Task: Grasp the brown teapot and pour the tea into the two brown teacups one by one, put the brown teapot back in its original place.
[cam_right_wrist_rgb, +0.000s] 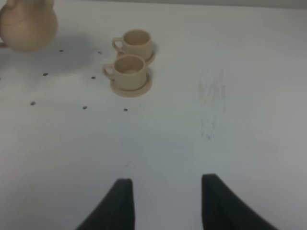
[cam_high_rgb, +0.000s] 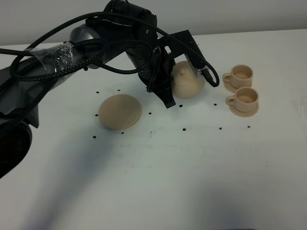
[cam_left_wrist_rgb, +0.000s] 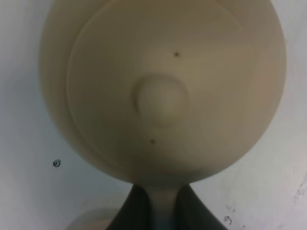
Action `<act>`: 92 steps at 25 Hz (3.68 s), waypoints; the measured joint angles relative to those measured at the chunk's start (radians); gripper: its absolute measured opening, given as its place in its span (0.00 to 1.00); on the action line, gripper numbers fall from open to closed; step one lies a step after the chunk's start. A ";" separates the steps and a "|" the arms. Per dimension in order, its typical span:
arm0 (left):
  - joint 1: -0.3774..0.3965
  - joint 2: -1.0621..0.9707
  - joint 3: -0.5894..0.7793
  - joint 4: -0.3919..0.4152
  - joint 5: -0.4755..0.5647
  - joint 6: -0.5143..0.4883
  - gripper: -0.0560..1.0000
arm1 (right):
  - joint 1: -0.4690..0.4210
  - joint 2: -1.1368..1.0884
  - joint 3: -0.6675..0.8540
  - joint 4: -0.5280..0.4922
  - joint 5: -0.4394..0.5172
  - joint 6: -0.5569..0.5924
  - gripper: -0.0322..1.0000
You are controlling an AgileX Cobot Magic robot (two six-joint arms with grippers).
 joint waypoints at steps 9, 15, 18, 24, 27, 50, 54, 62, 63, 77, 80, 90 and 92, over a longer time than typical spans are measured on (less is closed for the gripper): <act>0.000 0.003 0.000 0.033 -0.012 -0.019 0.18 | 0.000 0.000 0.000 0.000 0.000 0.000 0.35; 0.000 0.049 -0.006 0.132 -0.073 -0.022 0.18 | 0.000 0.000 0.000 0.000 0.000 0.000 0.35; -0.003 0.089 -0.046 0.161 -0.079 -0.022 0.18 | 0.000 0.000 0.000 0.000 0.000 0.000 0.35; -0.034 0.125 -0.093 0.186 -0.139 0.029 0.18 | 0.000 0.000 0.000 0.001 0.000 0.000 0.35; -0.048 0.125 -0.098 0.191 -0.170 0.041 0.18 | 0.000 0.000 0.000 0.001 0.000 0.000 0.35; -0.122 0.162 -0.099 0.366 -0.235 0.055 0.18 | 0.000 0.000 0.000 0.002 0.000 0.000 0.35; -0.139 0.179 -0.099 0.433 -0.246 -0.004 0.18 | 0.000 0.000 0.000 0.009 0.000 0.000 0.35; -0.174 0.194 -0.099 0.540 -0.266 -0.072 0.18 | 0.000 0.000 0.000 0.020 0.000 0.000 0.35; -0.179 0.198 -0.099 0.554 -0.266 -0.086 0.18 | 0.000 0.000 0.000 0.020 0.000 0.000 0.35; -0.226 0.209 -0.099 0.678 -0.257 -0.188 0.18 | 0.000 0.000 0.000 0.022 0.000 0.000 0.35; -0.226 0.209 -0.099 0.680 -0.245 -0.188 0.18 | 0.000 0.000 0.000 0.022 0.000 0.000 0.35; -0.248 0.211 -0.099 0.765 -0.221 -0.195 0.18 | 0.000 0.000 0.000 0.022 0.000 0.000 0.35; -0.252 0.216 -0.099 0.779 -0.219 -0.195 0.18 | 0.000 0.000 0.000 0.022 0.000 0.000 0.35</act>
